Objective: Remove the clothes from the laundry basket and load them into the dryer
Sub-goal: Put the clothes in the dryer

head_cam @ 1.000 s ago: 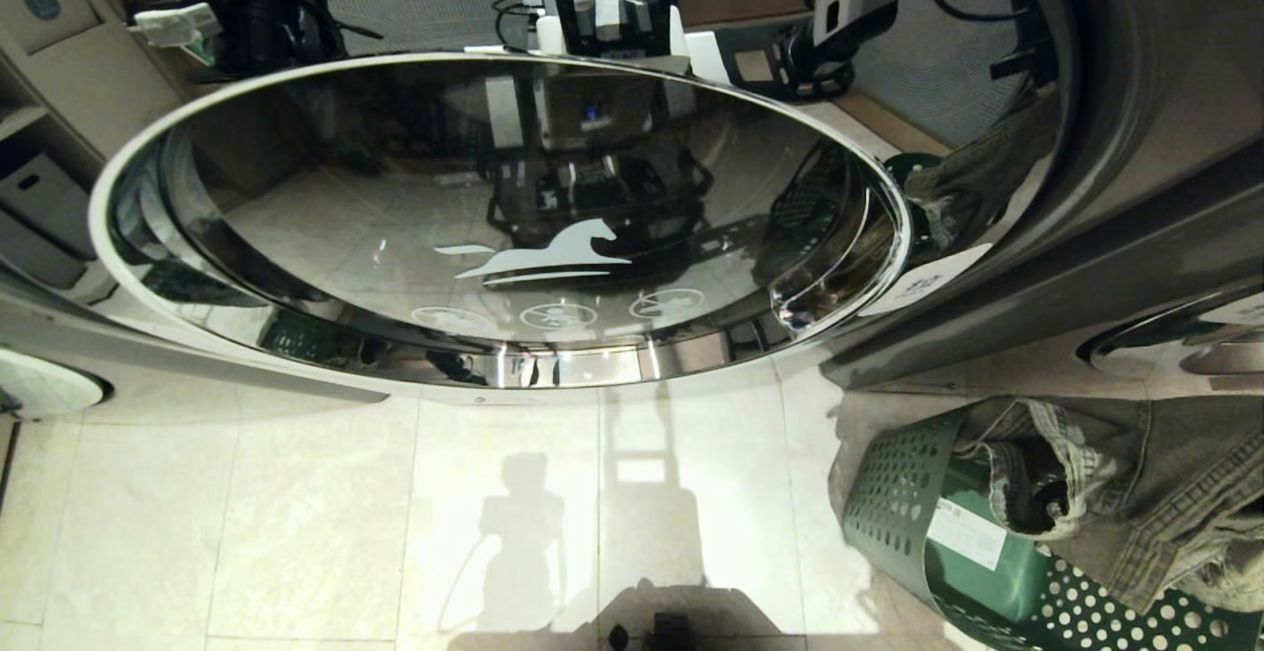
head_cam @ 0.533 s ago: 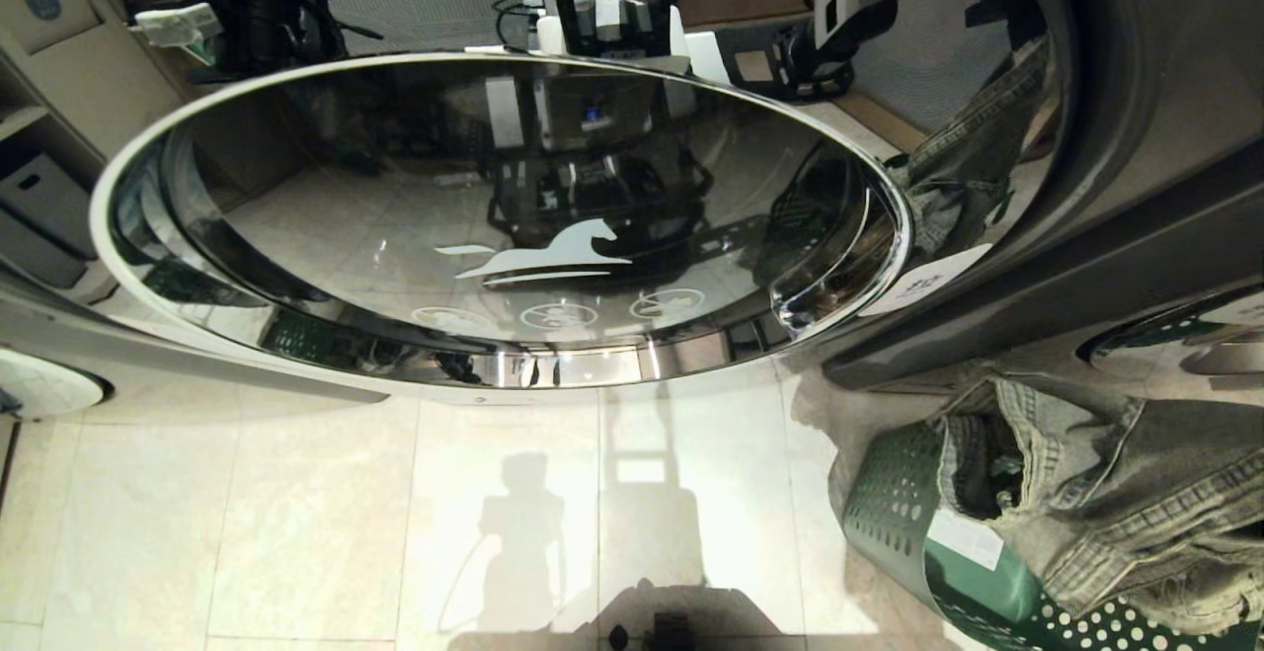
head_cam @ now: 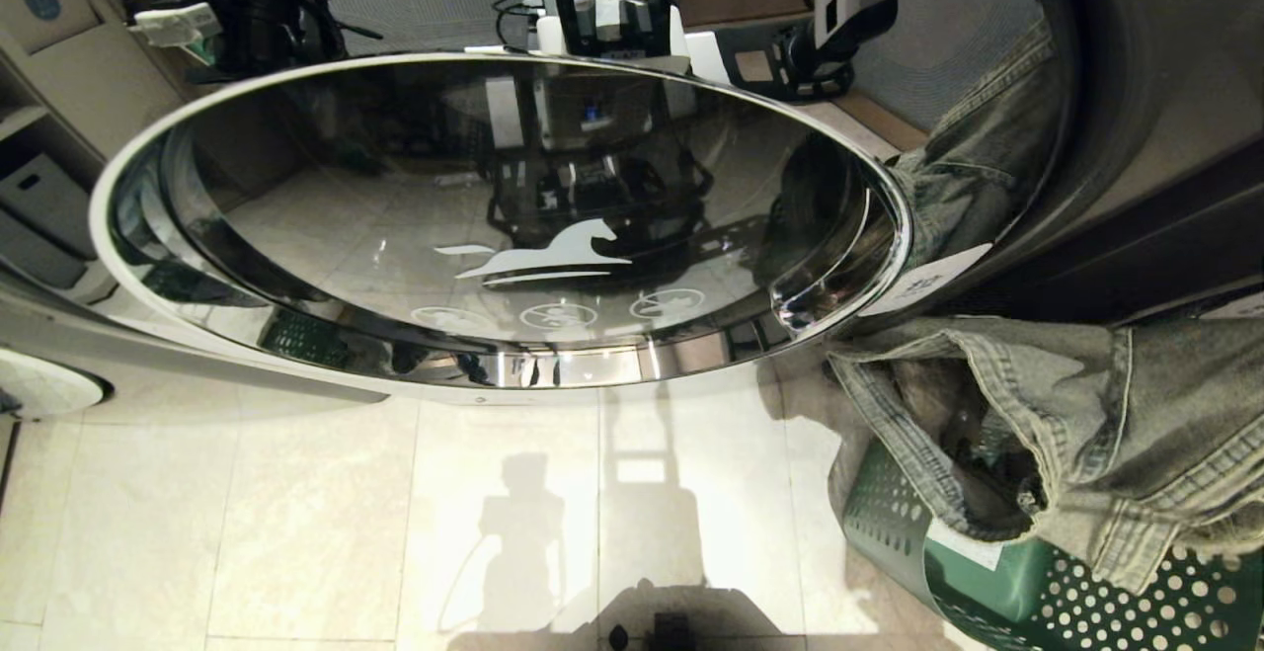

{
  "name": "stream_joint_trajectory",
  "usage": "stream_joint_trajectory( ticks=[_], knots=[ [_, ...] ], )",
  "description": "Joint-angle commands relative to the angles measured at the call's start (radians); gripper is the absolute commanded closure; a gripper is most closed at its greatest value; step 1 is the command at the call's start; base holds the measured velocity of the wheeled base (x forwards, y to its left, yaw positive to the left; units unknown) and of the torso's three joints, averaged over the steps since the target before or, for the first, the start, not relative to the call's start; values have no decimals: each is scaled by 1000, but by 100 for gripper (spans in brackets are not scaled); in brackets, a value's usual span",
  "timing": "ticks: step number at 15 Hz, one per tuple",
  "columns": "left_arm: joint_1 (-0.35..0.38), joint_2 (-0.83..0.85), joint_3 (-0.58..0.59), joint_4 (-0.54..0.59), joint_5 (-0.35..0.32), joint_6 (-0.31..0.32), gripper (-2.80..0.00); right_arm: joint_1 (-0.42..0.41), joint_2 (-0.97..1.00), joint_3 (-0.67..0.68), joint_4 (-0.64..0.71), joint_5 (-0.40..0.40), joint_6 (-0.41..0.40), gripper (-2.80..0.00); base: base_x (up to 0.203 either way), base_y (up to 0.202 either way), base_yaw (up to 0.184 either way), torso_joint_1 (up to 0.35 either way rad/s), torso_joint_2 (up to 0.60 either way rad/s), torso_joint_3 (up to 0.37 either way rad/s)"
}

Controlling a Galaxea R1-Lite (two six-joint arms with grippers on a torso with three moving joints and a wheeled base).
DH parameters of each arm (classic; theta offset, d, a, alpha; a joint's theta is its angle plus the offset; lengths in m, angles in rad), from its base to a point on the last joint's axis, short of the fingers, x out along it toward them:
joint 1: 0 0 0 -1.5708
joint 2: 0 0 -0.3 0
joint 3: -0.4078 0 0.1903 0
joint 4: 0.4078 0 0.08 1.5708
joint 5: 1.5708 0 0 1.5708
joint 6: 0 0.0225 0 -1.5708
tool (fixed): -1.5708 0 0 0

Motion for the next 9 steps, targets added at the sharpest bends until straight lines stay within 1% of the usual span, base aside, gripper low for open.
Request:
stream_joint_trajectory(
  ticks=[1,2,3,5,7,9],
  knots=[
    [0,0,2,0,0,0,0,2,15,-62,35,13,-13,0,0,0,0,0,0,0],
    [0,0,2,0,0,0,0,1,16,-76,101,13,-36,0,0,0,0,0,0,0],
    [0,0,2,0,0,0,0,1,15,-92,125,9,-54,0,0,0,0,0,0,0],
    [0,0,2,1,0,0,0,1,15,-108,129,4,-77,0,0,0,0,0,0,0],
    [0,0,2,1,0,0,0,1,15,-110,129,-29,-82,0,0,0,0,0,0,0],
    [0,0,2,1,1,0,0,1,18,-107,142,-29,-98,0,0,0,0,0,0,0]
  ],
)
